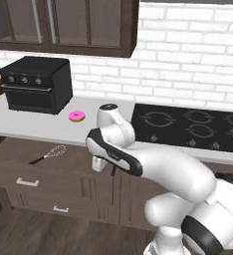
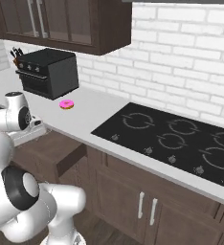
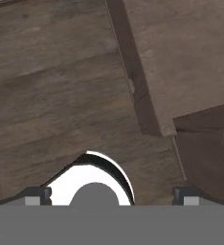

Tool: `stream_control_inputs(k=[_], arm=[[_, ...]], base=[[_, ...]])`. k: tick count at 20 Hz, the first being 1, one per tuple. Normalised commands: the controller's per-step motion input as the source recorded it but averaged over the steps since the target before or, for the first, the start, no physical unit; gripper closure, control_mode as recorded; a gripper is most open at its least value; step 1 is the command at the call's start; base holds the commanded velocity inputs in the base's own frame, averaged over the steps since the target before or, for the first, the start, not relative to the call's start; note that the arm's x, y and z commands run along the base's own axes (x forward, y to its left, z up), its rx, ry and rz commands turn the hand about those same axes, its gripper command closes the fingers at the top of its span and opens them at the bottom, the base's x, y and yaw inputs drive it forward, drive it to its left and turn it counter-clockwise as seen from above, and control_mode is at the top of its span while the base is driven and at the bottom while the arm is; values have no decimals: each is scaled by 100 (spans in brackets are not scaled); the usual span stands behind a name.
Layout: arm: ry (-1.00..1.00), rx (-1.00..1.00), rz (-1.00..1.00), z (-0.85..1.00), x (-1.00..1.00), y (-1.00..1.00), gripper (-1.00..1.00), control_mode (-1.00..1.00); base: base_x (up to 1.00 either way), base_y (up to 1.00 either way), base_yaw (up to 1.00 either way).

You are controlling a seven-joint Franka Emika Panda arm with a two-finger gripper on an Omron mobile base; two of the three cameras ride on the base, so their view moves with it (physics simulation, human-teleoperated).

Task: Pick the whisk from the drawer and place it on the counter.

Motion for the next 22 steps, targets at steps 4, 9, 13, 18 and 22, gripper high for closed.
stream_control_inputs(k=[4,9,13,18,22], arm=[[11,-3,10,-63,16,51,-100,-100],[6,-4,5,-42,32,36,-100,-100],[0,-3,0,-26,31,5,-100,-100],[0,-1,0,-41,32,0,-100,-100],[-1,0,0,-28,39,0,-100,-100]], base=[[0,0,0],[0,0,0],[0,0,0],[0,0,0],[0,0,0]])
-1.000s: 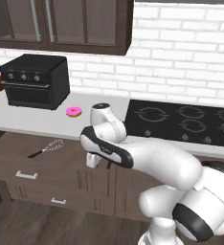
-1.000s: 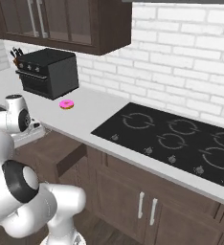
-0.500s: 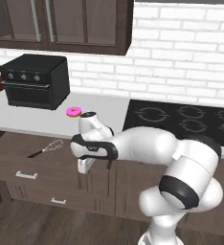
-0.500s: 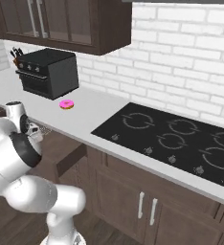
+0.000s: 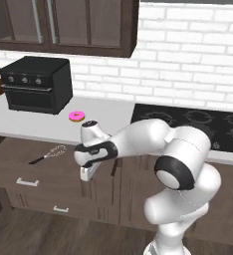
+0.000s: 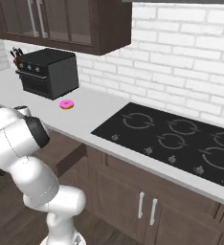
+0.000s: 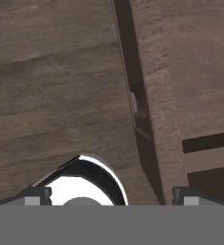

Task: Pick the whisk from the drawer and place it on the counter.

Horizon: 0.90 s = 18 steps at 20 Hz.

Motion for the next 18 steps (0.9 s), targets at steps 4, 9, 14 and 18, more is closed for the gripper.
stream_control_inputs(k=[4,9,14,18], arm=[[0,-2,0,-47,27,0,-100,-100],[0,-2,0,-48,26,0,-100,-100],[-3,-1,0,-34,29,0,-100,-100],[0,-1,0,-3,-3,0,-100,-100]], base=[[0,0,0],[0,0,0],[0,0,0],[0,0,0]])
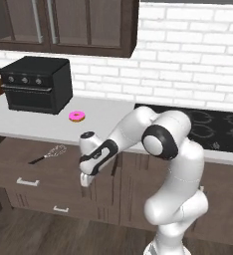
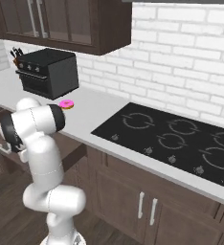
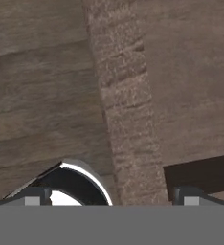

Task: Pick the whisk from the drawer and place it on the counter.

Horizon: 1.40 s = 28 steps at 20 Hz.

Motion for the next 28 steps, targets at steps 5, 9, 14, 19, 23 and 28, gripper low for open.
stream_control_inputs(k=[5,9,14,19,23,28], arm=[[6,-3,0,-12,-49,0,-100,-100],[11,-1,0,-19,-98,0,-100,-100],[5,0,1,-3,-100,0,-100,-100],[1,0,3,9,-100,19,-100,-100],[1,0,8,64,-94,53,-100,-100],[0,-2,16,100,-10,54,-100,-100]], base=[[0,0,0],[0,0,0],[0,0,0],[0,0,0],[0,0,0],[0,0,0]])
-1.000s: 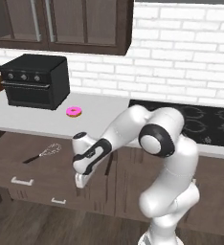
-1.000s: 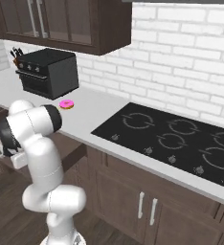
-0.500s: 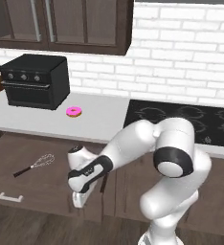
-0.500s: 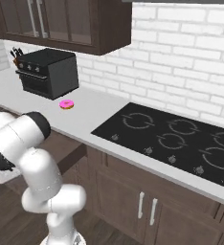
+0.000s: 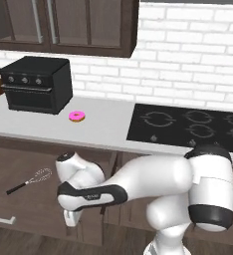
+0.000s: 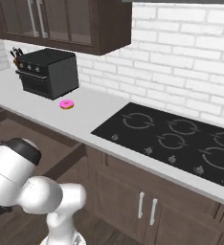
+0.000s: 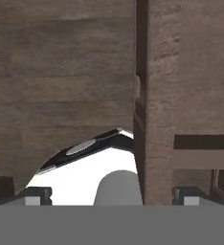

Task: Pick the whisk from the drawer and place it on the counter.

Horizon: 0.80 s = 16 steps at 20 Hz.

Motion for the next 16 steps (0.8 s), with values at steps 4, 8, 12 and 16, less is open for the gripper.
stream_control_inputs(k=[4,8,12,16], arm=[[0,-5,21,100,32,58,-100,-100],[0,-5,20,100,66,55,-100,-100],[0,-4,19,97,85,40,-100,-100],[0,-5,27,0,96,60,-100,-100]], base=[[0,0,0],[0,0,0],[0,0,0],[0,0,0]])
